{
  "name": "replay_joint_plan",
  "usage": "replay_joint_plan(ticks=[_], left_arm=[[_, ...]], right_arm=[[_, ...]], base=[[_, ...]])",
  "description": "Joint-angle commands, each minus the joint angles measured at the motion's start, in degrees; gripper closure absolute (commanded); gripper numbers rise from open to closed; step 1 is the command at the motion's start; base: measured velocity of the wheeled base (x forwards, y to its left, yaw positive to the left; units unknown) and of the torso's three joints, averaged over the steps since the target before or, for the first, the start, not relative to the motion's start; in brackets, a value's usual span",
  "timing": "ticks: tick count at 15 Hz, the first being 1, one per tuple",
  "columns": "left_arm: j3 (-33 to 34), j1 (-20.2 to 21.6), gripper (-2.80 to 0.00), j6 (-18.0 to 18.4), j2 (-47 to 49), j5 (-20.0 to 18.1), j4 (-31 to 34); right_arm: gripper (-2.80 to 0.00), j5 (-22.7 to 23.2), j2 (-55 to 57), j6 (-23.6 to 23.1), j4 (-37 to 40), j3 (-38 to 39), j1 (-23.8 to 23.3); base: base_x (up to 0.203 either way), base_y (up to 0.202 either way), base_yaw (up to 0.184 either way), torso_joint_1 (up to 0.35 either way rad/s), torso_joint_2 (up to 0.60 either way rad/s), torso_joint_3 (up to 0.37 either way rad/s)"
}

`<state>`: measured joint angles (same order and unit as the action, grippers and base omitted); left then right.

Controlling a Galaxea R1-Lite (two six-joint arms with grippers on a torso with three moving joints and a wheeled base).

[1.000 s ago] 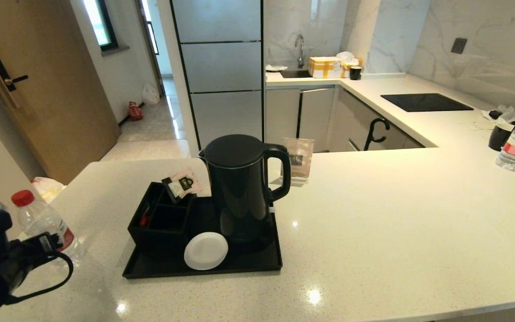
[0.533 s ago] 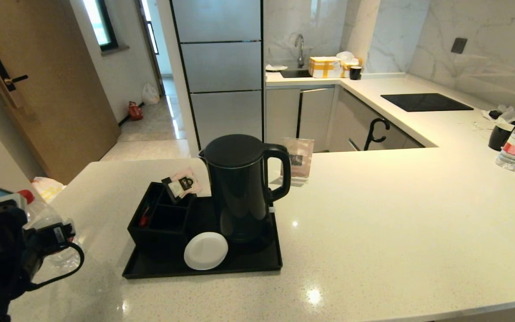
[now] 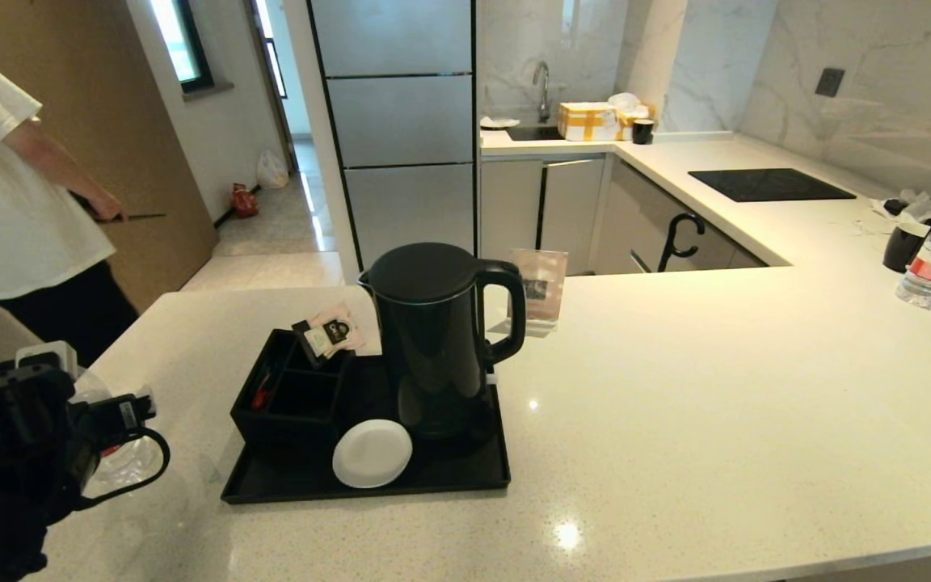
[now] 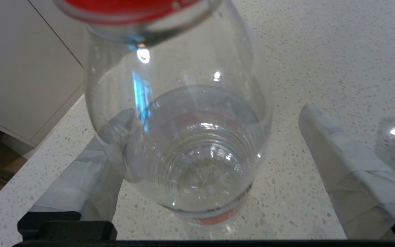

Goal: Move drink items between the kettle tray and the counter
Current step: Return the bottled water to its original position

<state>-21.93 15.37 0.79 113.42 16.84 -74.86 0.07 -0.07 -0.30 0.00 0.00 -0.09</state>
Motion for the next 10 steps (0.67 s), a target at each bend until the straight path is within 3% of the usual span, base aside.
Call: replay_joint_plan(ticks=[1,10], left_arm=[[-0.26,0.03,-2.80,0.00,0.12,0.13,-0.46],[-3.51,1.41,-2.80,0.26,0.58,0.22,-0.33]], right_arm=[[0.00,0.01,0.07,-0.05,0.00,0.09,-0.05],[0.00,0.01,0.07,-0.05,0.00,0.09,0.00]], base=[[0.000,0.000,0.000,0.000,0.00,0.000],[0.000,0.000,0.000,0.000,0.00,0.000]])
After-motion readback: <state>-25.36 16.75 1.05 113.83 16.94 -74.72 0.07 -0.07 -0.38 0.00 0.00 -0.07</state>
